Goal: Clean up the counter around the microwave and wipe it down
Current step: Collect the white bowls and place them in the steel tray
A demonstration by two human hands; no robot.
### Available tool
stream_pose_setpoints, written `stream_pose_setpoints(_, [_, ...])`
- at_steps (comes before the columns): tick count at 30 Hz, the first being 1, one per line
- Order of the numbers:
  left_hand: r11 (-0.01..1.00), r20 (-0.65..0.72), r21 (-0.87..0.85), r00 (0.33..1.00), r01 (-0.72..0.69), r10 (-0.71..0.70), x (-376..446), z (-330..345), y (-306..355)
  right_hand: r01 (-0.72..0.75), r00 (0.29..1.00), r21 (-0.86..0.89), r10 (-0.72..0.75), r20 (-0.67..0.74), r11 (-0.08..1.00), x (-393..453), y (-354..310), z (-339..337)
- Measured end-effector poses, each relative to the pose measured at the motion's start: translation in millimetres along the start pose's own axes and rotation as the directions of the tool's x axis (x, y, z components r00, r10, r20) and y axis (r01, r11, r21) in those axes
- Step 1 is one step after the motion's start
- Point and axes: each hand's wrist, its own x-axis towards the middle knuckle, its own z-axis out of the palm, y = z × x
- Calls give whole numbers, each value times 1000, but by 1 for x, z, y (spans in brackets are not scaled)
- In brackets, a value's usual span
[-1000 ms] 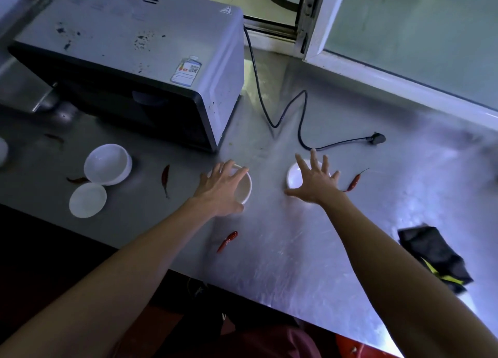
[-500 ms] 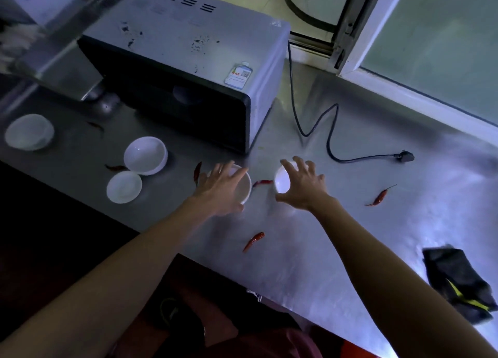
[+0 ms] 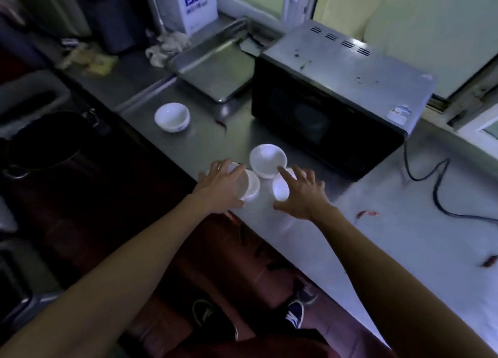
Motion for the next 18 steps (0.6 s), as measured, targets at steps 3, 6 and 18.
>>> stream_pose_setpoints(3, [998,-8,-4,998,68,-68,-23,-17,-65,75,996,-17,-76,-45,997,20,-65,-2])
stream_pose_setpoints(6, [990,-22,-26,990,142,-143,-44,-30,-122,152,987,-48,-155,-51,987,40,-123,-4])
stream_pose_setpoints(18, [951,-55,-76,951,300,-304,-39,-68,-271,350,933,-95,-356,-50,932,154,-257,-14])
